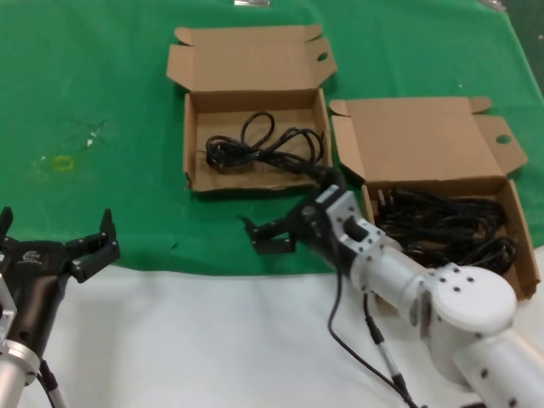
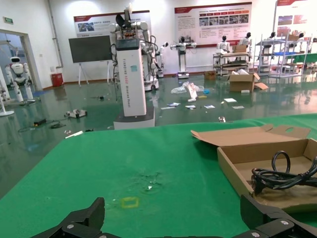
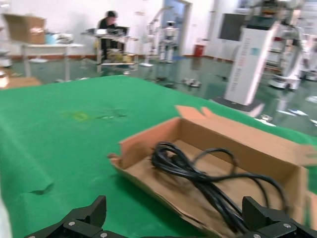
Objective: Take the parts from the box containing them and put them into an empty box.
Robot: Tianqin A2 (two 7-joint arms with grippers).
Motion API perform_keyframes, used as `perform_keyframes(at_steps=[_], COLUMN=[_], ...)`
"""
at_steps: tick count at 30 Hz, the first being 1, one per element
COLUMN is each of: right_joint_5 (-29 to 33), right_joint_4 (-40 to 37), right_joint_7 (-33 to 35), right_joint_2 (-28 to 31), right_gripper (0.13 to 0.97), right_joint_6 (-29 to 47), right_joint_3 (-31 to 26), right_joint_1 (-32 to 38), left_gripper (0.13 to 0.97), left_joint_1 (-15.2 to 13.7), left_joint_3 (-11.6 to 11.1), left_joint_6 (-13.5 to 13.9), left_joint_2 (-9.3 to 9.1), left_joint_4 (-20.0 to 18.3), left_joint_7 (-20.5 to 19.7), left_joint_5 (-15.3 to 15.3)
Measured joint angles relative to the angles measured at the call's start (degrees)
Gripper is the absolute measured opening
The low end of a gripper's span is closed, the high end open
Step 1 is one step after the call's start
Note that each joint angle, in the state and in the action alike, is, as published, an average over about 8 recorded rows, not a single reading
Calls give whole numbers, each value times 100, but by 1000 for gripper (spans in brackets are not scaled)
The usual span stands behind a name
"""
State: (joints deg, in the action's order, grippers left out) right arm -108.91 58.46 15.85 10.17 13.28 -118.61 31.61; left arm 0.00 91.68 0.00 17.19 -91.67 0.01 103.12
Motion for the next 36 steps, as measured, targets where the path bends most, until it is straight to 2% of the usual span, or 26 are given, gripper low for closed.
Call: perform_keyframes(at_steps=[3, 25, 30, 36], right_joint_5=[57, 471, 523, 530], right_joint_4=[330, 2710, 3006, 3047], right_joint_7=[-157, -1291, -1434, -1454], right_joint_2=[70, 573, 635, 644], right_gripper=[966, 966, 966, 966], right_joint_6=[-132, -1082, -1202, -1219], right_joint_3=[267, 2198, 2438, 2471], right_joint_1=[-313, -2579, -2860, -2900], left_gripper=[949, 966, 966, 966], left_joint_1=[0, 0, 0, 0], left_joint_3=[0, 0, 0, 0], left_joint_6=[0, 0, 0, 0], left_joint_2=[0, 0, 0, 0], left_joint_4=[0, 0, 0, 0], left_joint_7=[0, -2, -2, -2], left_joint_5=[0, 1, 1, 1])
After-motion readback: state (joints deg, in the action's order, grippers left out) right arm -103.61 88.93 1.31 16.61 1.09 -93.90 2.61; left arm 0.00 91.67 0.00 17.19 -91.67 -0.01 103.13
